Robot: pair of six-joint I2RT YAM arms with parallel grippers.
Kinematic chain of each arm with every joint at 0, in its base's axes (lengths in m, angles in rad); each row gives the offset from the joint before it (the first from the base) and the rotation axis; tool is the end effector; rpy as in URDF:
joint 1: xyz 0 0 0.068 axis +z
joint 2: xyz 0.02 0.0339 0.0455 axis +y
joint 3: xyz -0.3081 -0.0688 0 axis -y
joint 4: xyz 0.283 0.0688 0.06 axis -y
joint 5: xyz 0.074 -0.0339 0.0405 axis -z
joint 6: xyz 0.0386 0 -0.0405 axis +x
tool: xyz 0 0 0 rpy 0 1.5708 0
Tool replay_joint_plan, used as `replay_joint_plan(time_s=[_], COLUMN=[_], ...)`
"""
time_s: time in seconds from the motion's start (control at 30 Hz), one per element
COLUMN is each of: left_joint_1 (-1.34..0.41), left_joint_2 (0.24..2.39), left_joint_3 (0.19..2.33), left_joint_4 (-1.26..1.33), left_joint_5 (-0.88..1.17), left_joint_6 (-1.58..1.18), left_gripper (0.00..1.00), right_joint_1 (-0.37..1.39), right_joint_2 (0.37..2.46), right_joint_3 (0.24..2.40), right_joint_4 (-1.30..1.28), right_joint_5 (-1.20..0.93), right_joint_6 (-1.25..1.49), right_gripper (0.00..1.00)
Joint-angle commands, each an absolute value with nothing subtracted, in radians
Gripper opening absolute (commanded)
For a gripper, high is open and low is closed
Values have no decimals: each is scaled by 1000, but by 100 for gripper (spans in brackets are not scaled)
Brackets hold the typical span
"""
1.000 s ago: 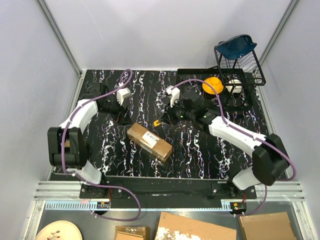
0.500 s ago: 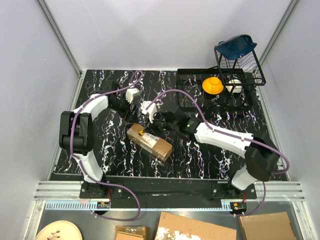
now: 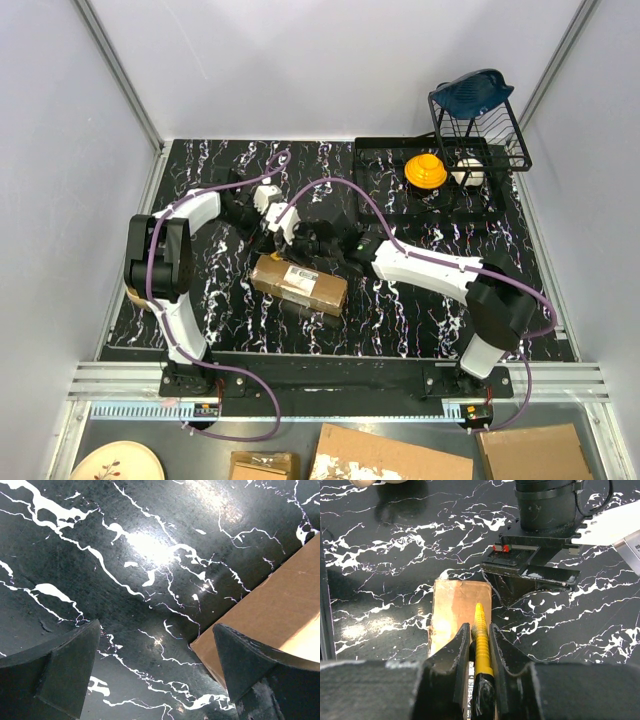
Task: Unpack the express box
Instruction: Cut the express box at the center of the board.
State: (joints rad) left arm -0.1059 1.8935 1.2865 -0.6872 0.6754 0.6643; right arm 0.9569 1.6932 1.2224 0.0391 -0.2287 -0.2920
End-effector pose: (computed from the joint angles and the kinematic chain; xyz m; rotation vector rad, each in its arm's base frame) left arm 0.4079 -0.0676 0.1934 1.0906 2.3535 -0.7752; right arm 0.2454 0.3634 0.2977 -1.3181 1.5717 0.6496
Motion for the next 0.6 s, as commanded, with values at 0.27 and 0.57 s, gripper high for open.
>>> replay_joint_plan(time_s=[0.27,0.57], left_joint_1=[-60,-32], left_joint_2=[1833,1724], left_joint_3=[1313,1312], left_joint_4=[-661,-692], left_joint_5=[678,765], left_joint_6=[673,632], left_gripper=[99,99], right_joint_1=[965,963], right_joint_2=[1563,1522], right_joint_3=[1171,1149], right_joint_4=[-69,-94], right_joint_5=[-354,-411], right_joint_6=[-334,-328], right_gripper=[0,0])
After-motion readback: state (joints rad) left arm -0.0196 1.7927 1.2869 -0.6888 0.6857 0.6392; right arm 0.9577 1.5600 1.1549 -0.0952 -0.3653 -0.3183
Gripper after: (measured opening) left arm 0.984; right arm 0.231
